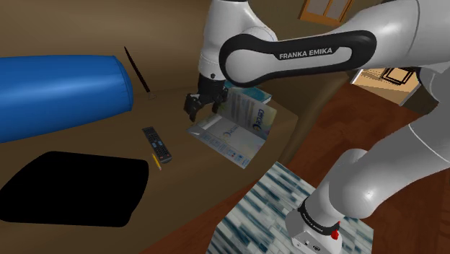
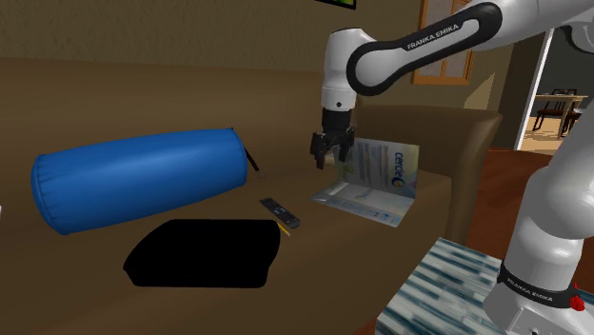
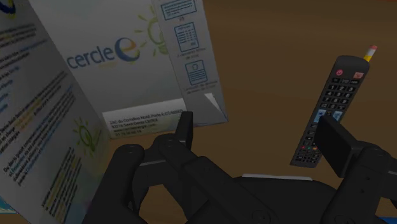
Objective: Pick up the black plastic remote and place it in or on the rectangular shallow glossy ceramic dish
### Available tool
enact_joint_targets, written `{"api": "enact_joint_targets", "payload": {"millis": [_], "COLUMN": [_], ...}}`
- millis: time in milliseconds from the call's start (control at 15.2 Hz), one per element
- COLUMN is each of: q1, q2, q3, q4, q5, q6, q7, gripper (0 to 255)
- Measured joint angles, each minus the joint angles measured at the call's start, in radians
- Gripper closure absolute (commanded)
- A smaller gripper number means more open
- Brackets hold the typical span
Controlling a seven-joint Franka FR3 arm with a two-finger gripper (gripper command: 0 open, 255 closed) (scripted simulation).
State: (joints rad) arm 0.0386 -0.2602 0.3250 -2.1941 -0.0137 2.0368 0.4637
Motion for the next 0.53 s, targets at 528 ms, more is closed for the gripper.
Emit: {"api": "enact_joint_targets", "payload": {"millis": [528], "q1": [0.023], "q2": [0.303], "q3": [0.075], "q4": [0.178], "q5": [-0.115], "q6": [0.083], "q7": [0.167], "gripper": [0]}}
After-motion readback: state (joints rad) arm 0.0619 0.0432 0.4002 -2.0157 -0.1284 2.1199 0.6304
